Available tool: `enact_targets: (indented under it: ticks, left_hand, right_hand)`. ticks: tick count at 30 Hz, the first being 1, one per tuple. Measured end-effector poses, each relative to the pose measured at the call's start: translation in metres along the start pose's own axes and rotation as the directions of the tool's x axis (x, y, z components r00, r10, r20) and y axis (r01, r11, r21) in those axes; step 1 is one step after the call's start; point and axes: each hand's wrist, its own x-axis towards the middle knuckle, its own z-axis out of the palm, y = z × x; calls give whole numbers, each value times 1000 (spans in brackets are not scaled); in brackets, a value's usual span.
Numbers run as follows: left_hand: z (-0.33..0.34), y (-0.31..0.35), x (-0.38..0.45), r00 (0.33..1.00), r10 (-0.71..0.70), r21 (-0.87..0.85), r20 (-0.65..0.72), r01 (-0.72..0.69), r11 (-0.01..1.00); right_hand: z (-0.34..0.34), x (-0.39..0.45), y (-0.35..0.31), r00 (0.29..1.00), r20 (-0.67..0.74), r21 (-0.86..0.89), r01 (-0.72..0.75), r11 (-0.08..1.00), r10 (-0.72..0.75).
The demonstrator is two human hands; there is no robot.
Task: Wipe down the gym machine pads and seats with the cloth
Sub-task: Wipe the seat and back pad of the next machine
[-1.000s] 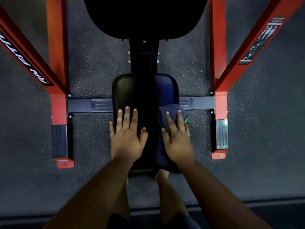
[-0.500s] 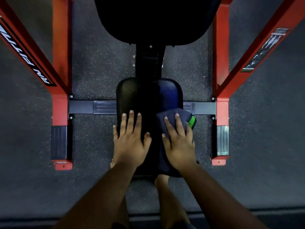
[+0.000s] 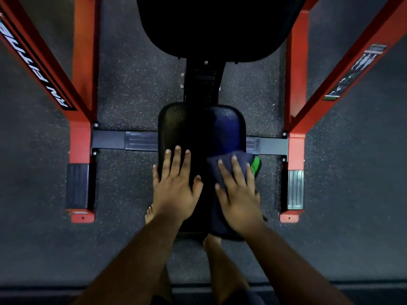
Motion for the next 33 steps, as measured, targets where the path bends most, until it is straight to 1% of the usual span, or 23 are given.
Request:
enact_targets:
  ticks: [1,3,5,6,8,10,12,14,16,18,20,23,25,27,29,30,32,33]
  left_hand:
    - [-1,0,0,1000,-3,-2,-2,3,1000]
    - [-1,0,-2,1000,-2,-5,-6,2,1000]
    - [0,0,-2,1000,0,-6,-29,-1,1000]
    - [2,-1,-1,999,-2,-14,-33,2,1000]
    - [2,-1,0,1000,7,-28,-21,-7,1000]
    - [4,-2,1,1000,-3,-38,-17,3,999]
    - [3,-1,0,1000,-6,-54,-18,5,999]
    - [0,0,0,1000,-9,-62,-26,8,998]
    - [-3,-1,-2,1000,-5,-102,-17,3,995]
    - [-5,-3,-3,1000,6,-152,-31,-10,988]
    - [-3,-4,-2,999,18,-160,-38,-24,987]
    - [-2,-3,-3,999,13,-126,-47,-19,992]
    - [-1,-3,-1,1000,14,-125,-26,-17,992]
    - [0,-5,0,1000,10,-133,-27,-14,991]
    - [1,-5,0,1000,-8,-124,-28,4,992]
    - [1,-5,0,999,-22,-119,-23,19,993]
    - [1,-2,0,999,-44,-109,-23,41,993]
    - [0,-1,1,999,-47,-101,-25,44,994]
  right_hand:
    - [0,-12,1,1000,28,17,4,1000,-5]
    - [-4,8,2,999,35,-10,17,1000,-17]
    - [-11,72,-3,998,-32,-90,47,995,-50]
    - [-17,112,-8,998,-44,-105,44,993,-49]
    - [-32,174,-19,1000,-30,-85,-5,996,3]
    - [-33,193,-25,999,-29,-89,-43,995,41]
    - [-27,163,-20,999,-35,-139,-26,990,22]
    - [-18,97,-11,999,-48,-169,15,985,-24]
    - [-8,27,-5,998,14,-158,59,986,-58]
    - [0,-10,-3,993,94,-162,86,983,-71]
    - [0,2,-3,992,93,-207,107,973,-89]
    - [-10,85,-16,992,9,-214,122,969,-122]
    - [-19,149,-31,996,-7,-191,81,978,-84]
    - [-23,185,-46,999,-19,-174,32,984,-36]
    - [-20,177,-49,998,-12,-198,50,979,-54]
    - [-18,157,-43,994,7,-231,104,967,-105]
    - [-18,104,-22,962,65,-291,272,917,-264]
    - [-21,84,-7,947,107,-300,320,899,-302]
